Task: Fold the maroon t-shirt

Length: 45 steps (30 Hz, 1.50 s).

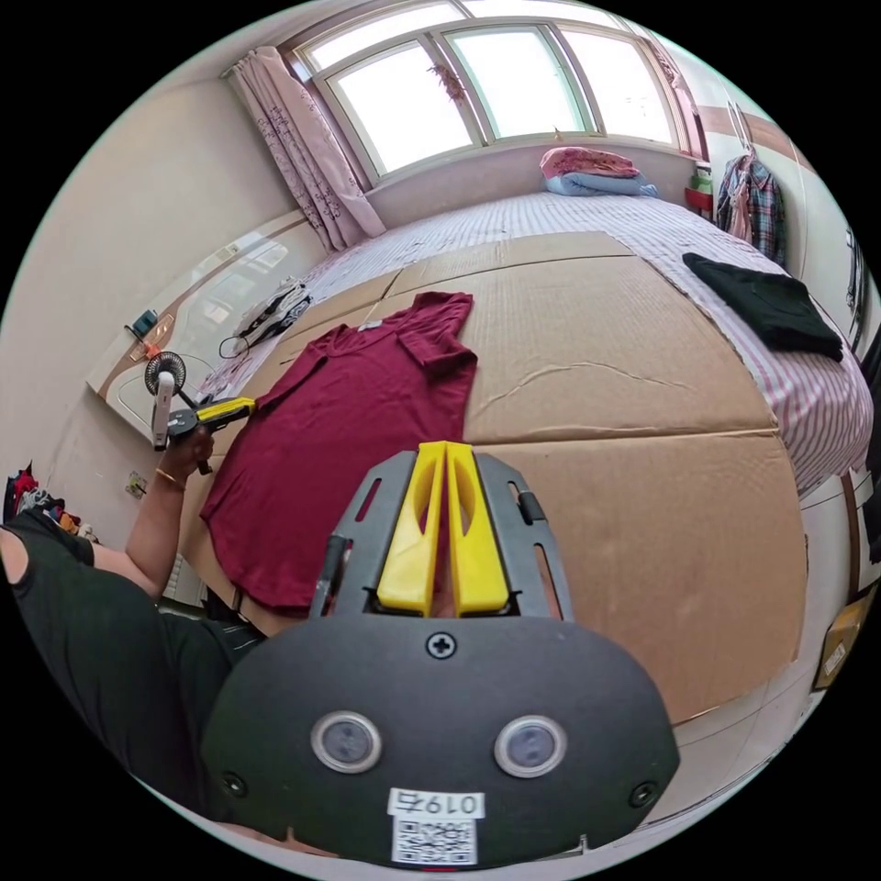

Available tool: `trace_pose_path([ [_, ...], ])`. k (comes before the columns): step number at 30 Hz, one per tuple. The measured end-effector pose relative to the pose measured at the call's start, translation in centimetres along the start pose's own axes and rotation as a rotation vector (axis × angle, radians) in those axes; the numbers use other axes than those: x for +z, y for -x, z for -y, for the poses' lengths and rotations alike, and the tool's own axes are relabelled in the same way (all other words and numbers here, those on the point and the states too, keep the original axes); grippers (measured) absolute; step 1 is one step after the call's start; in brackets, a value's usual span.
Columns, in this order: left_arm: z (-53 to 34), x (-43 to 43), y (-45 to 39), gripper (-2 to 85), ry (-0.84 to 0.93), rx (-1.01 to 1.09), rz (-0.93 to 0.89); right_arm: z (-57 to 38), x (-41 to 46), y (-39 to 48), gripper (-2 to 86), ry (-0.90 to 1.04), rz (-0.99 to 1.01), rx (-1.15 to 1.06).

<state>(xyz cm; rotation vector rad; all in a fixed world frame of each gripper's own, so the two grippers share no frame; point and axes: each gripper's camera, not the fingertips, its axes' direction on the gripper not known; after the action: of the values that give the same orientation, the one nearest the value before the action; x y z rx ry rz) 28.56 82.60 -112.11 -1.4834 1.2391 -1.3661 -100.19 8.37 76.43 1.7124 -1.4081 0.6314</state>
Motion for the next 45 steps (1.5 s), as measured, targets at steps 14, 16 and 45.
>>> trace_pose_path([
  [14, 2.5, 1.7, 3.5, 1.2, 0.012, 0.072, -0.031, 7.8, 3.3, -2.5, -0.7, -0.005, 0.001, 0.008],
  [16, 3.1, 1.6, 4.5, 1.2, -0.027, 0.045, -0.065, 9.0, 3.9, -2.9, -0.7, -0.006, 0.006, 0.011],
  [45, 23.1, 21.0, 21.3, 4.8, 0.083, -0.241, -0.328, 57.8, 29.1, -7.6, 2.2, 0.190, 0.037, -0.201],
])
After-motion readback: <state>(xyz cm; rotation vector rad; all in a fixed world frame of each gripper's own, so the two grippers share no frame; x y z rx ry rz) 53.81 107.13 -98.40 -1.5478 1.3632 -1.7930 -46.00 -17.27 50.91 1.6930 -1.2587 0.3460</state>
